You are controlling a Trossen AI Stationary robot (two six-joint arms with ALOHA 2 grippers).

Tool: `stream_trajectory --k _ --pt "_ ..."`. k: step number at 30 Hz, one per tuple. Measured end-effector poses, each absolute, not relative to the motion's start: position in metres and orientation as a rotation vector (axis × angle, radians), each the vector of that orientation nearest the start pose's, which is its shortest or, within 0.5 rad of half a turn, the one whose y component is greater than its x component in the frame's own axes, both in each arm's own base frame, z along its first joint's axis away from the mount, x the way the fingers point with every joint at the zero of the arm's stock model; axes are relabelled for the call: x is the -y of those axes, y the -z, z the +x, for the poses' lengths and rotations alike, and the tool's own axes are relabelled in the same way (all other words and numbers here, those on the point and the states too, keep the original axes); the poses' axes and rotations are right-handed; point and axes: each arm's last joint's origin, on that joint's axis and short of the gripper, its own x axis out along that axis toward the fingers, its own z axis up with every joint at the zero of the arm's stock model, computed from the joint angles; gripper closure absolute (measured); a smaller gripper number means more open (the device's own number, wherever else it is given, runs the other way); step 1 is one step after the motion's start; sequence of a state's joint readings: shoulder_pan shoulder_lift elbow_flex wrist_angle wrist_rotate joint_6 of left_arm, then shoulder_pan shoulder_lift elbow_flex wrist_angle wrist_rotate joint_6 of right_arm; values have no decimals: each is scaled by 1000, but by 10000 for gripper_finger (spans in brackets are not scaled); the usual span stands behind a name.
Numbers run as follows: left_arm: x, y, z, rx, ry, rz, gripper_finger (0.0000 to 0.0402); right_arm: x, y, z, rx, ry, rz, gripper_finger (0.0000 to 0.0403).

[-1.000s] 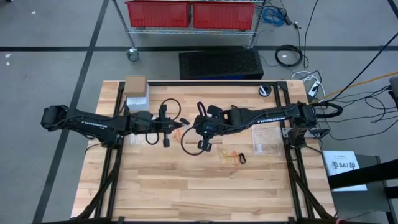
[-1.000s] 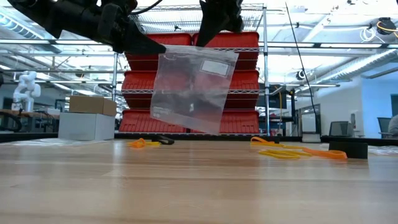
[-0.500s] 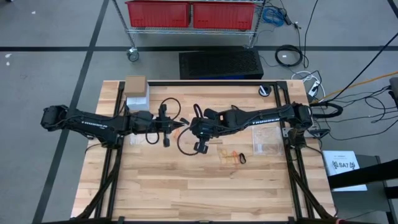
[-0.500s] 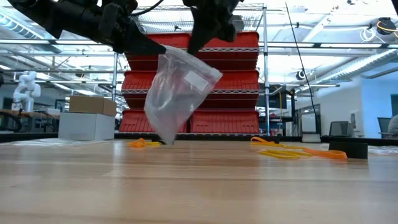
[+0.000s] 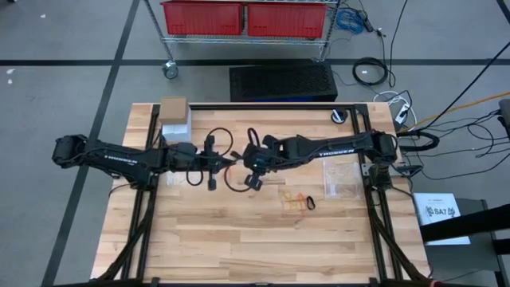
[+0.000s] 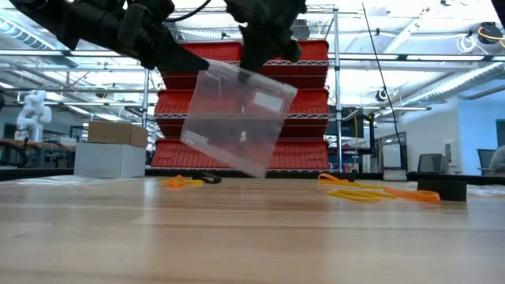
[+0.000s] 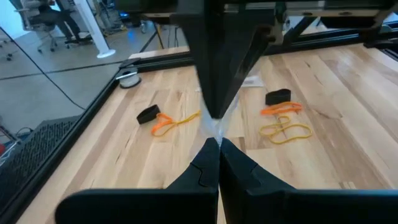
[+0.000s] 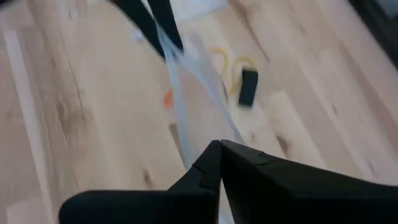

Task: Sort rubber bands
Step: Open the top right transparent zip bag

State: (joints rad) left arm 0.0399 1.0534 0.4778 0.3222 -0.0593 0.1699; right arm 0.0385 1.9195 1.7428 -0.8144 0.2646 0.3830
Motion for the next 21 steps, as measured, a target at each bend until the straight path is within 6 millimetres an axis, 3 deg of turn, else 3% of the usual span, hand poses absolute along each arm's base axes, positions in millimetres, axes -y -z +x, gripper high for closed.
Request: stream_trajectory --k 6,12,21 --pt "-10 -226 221 -261 -73 171 400 -10 -290 424 -852 313 163 403" --pt "-10 -226 221 -261 -73 170 400 -11 -269 425 -969 316 112 403" --pt "-10 -226 221 -257 -51 152 400 -13 -265 425 -972 351 119 401"
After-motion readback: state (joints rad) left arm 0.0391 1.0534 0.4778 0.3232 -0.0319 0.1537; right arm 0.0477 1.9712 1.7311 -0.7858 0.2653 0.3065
